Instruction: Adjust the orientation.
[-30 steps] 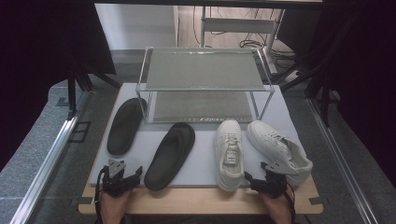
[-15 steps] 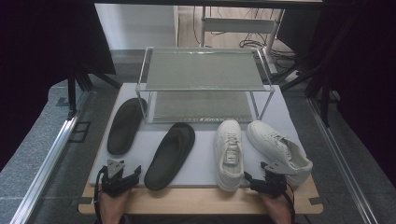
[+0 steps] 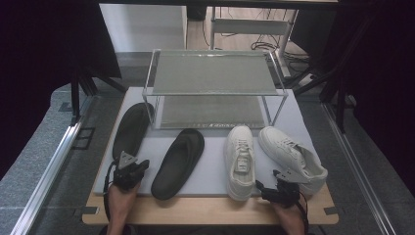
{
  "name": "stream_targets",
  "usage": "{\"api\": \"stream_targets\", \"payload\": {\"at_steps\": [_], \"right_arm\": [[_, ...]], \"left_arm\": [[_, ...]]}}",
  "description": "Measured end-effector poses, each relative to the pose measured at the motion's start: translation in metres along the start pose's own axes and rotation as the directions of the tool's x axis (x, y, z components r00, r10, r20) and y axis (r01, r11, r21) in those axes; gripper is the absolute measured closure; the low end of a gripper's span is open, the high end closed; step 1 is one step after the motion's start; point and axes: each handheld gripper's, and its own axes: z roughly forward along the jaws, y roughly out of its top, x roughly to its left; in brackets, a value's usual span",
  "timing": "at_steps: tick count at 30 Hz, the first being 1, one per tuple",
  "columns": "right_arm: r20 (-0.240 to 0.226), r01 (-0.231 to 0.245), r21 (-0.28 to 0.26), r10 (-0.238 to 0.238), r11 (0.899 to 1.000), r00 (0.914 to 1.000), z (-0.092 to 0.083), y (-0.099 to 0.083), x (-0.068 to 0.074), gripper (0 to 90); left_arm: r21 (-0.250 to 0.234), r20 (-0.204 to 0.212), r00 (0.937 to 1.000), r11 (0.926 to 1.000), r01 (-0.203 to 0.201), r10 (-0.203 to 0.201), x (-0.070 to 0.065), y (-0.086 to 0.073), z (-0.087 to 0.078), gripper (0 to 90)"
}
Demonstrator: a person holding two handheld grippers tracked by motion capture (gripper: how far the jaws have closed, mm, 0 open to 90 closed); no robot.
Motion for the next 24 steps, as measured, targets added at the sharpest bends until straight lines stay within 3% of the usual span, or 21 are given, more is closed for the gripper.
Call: {"api": "stream_targets", "payload": {"at_steps": [10, 13, 15, 24], "right_arm": [[0.0, 0.0, 0.0, 0.0, 1.0, 1.0, 0.0, 0.0, 0.0, 17.5], [0.0, 0.0, 0.0, 0.0, 1.0, 1.0, 0.0, 0.0, 0.0, 17.5], [0.0, 0.0, 0.0, 0.0, 1.0, 1.0, 0.0, 0.0, 0.0, 17.5], [0.0, 0.001, 0.0, -0.001, 1.0, 1.0, 0.0, 0.0, 0.0, 17.5]], "left_arm": [[0.069, 0.046, 0.9983, 0.9968, -0.04, 0.037, -0.002, 0.029, 0.041, 90.0], [0.092, 0.08, 0.9967, 0.9956, -0.018, 0.01, 0.0, 0.034, 0.052, 90.0], [0.092, 0.125, 0.9922, 0.9957, -0.006, -0.005, 0.001, 0.039, 0.059, 90.0], [0.103, 0.192, 0.9809, 0.9946, 0.011, -0.031, -0.002, 0.045, 0.068, 90.0]]}}
